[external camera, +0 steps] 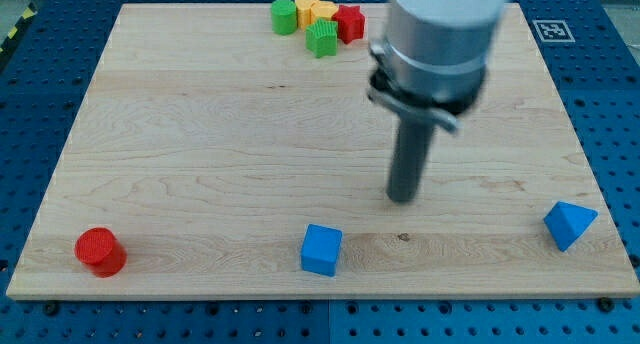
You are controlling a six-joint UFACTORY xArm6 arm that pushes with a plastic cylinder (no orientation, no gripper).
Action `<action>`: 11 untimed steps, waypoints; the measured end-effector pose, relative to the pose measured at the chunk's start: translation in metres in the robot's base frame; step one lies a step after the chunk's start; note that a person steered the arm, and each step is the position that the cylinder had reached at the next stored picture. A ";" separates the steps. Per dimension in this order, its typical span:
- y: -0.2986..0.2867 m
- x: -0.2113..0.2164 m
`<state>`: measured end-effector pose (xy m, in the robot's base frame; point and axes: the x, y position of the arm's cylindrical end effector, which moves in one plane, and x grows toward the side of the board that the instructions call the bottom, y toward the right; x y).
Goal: Slide blue cube towards center
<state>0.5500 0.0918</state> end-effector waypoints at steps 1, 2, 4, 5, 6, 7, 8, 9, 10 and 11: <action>0.010 0.067; 0.009 0.069; -0.070 0.069; -0.105 0.069; -0.105 0.069; -0.115 0.064; -0.119 0.049; -0.119 0.028; -0.119 0.002; -0.120 -0.026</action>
